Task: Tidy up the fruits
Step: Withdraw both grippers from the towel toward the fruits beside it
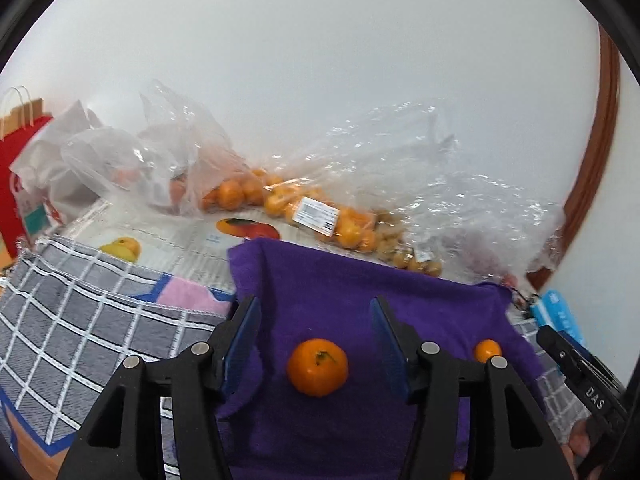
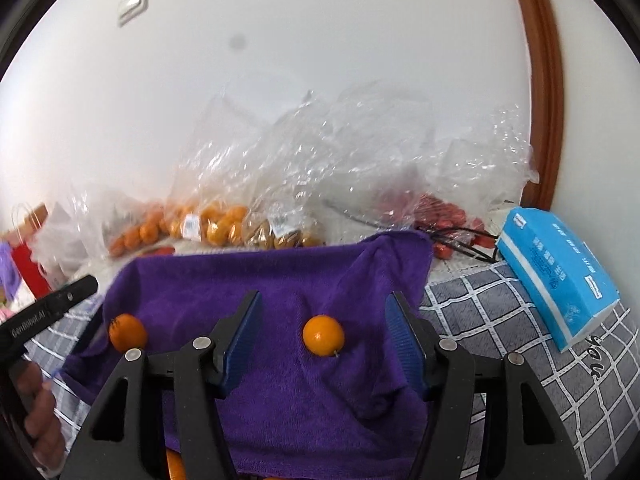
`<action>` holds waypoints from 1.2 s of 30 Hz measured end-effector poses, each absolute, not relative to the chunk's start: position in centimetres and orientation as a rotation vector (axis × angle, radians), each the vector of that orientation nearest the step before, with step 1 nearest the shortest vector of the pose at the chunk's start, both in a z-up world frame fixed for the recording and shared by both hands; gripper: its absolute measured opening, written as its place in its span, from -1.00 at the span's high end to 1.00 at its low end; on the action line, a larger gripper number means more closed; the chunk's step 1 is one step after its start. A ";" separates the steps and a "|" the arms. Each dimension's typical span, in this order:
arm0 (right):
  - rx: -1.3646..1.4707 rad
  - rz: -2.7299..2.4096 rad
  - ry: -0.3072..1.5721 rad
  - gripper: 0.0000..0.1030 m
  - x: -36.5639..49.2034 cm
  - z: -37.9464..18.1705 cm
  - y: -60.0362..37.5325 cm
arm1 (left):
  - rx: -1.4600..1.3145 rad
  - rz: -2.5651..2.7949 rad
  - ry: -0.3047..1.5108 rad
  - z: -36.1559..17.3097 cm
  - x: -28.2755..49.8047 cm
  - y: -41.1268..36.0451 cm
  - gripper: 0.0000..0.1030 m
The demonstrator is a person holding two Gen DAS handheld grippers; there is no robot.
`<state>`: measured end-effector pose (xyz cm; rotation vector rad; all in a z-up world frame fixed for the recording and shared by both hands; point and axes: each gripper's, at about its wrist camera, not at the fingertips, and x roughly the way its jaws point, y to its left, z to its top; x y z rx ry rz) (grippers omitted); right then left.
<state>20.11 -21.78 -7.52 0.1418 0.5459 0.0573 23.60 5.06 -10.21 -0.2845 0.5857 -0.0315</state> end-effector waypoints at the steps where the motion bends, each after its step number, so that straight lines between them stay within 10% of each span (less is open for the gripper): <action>1: 0.150 0.063 0.563 -0.22 20.0 -7.4 -22.0 | -0.285 -0.030 0.583 -10.2 23.5 5.0 -0.04; 18: 0.180 0.215 0.736 0.31 13.5 -13.3 -21.0 | -0.322 -0.056 0.563 -10.0 22.2 5.9 -0.24; 36: 0.145 0.134 0.733 0.33 11.3 -13.4 -22.2 | -0.113 -0.145 0.723 -10.4 15.0 5.2 -0.24</action>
